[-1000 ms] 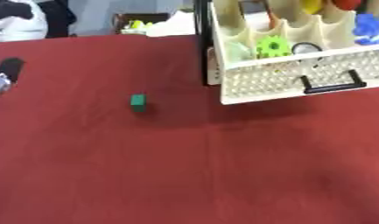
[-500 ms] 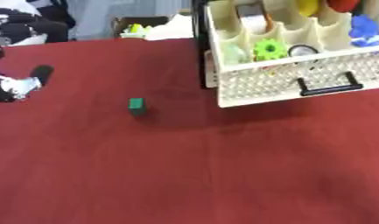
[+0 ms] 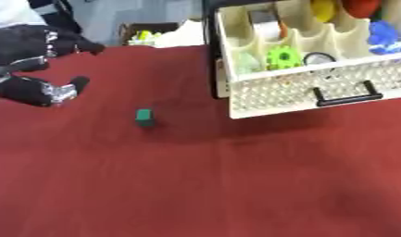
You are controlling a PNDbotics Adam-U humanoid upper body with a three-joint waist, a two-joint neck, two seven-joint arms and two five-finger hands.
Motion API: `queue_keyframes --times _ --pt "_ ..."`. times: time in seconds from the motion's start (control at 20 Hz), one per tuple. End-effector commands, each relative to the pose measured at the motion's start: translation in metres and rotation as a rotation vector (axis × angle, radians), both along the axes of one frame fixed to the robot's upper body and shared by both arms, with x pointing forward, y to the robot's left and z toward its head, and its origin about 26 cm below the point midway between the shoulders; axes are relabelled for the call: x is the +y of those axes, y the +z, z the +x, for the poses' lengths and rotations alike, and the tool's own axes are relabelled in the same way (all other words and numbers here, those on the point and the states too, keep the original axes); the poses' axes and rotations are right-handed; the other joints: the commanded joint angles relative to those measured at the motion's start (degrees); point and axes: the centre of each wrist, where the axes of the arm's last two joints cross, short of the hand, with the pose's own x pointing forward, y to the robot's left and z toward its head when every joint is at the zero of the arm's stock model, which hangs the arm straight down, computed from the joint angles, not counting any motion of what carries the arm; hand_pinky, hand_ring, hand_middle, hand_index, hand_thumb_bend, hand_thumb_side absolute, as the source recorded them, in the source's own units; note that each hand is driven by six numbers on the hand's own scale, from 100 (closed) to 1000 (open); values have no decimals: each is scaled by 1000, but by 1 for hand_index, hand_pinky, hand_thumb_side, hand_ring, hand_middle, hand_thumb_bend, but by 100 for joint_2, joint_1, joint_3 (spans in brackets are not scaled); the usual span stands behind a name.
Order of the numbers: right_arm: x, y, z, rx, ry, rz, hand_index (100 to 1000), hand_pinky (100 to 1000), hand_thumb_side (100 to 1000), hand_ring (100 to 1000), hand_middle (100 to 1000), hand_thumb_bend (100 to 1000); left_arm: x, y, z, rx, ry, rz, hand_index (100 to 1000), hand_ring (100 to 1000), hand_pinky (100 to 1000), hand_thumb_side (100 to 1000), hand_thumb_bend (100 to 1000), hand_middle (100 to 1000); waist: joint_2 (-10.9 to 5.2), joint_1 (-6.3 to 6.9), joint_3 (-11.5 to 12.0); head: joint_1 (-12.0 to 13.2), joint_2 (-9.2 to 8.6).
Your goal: Pick up objects from table and place into drawer.
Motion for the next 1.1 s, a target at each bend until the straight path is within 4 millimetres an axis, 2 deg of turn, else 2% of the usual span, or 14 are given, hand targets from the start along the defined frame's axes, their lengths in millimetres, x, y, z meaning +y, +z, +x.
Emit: queue_keyframes --times 0.05,0.35,0.55,1.1 --pt "1 13 -1 -14 4 -27 757 694 1000 709 621 100 -1 5 7 7 28 34 954 833 857 981 100 786 -101 -23 -17 53 -30" --pt "2 15 0 4 3 -23 753 693 1000 708 619 100 -9 -4 16 58 33 60 1000 846 882 1000 101 805 -106 -12 -48 78 -30" --pt "3 16 0 18 3 -25 747 691 1000 706 616 100 -16 -7 19 85 40 79 1000 857 895 1000 194 820 -112 -6 -65 88 -23" --pt "4 18 1 62 6 -16 736 690 1000 702 610 100 -28 -12 22 121 67 90 996 858 896 1000 310 809 -157 31 -99 94 -4"
